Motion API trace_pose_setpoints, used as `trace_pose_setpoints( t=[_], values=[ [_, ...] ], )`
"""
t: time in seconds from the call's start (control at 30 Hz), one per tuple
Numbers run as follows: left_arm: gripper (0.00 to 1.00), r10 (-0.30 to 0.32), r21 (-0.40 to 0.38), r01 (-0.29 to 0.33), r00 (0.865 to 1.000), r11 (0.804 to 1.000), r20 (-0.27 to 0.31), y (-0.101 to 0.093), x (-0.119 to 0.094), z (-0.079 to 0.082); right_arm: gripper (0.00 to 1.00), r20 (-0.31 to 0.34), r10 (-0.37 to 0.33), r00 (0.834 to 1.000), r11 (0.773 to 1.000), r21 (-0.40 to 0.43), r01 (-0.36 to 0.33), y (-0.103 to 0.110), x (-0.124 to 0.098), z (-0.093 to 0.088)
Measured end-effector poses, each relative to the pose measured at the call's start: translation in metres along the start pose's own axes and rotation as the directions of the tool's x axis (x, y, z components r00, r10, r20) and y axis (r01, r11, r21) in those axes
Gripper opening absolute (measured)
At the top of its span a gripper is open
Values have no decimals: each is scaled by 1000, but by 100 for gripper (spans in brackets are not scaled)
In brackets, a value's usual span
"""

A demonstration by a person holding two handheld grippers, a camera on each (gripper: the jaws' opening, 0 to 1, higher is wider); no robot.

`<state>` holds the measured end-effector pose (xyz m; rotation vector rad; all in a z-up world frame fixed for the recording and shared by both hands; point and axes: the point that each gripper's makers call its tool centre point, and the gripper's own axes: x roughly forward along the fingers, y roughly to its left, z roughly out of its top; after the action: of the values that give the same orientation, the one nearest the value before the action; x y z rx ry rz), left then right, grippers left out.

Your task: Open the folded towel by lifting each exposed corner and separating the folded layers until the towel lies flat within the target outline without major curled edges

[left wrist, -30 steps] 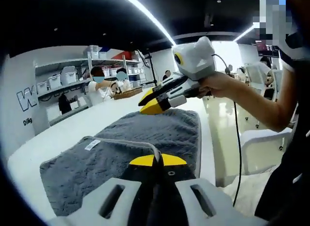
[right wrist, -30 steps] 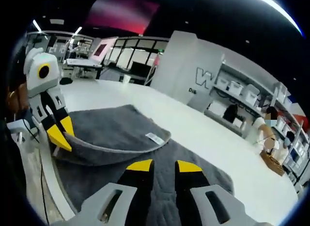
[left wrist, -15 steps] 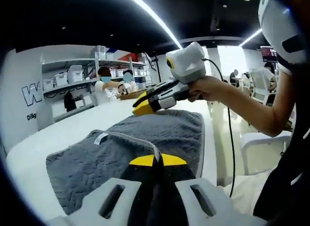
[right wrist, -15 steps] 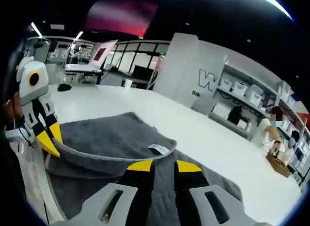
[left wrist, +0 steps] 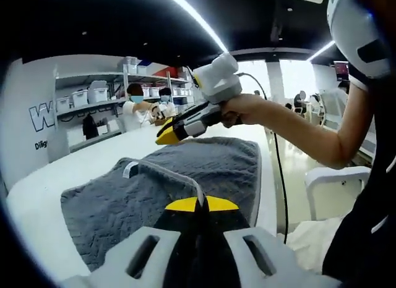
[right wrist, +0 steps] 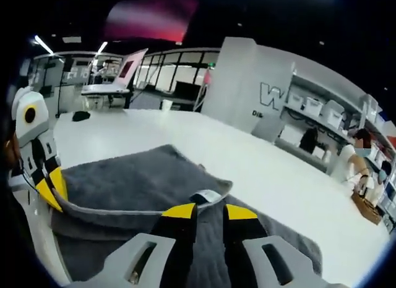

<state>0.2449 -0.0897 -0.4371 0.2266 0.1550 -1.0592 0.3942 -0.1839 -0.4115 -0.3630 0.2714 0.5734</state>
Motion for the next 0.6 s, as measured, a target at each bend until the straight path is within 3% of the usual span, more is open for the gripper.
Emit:
trace_pose_setpoints(
  t=[0.13,0.3,0.6],
  values=[
    [2,-5,-8,5,1000,1000,7,-1,-2,0,11,5,8,1000,999,35,-9,0,13,-1],
    [2,-19,-40,19,1000,999,13,-1,-3,-5,12,69,14,998,991,136,-23,-6,31,10],
    [2,-28,-58,30,999,998,24,-4,-4,-6,14,58,4,998,989,146,-12,-13,61,15]
  ],
)
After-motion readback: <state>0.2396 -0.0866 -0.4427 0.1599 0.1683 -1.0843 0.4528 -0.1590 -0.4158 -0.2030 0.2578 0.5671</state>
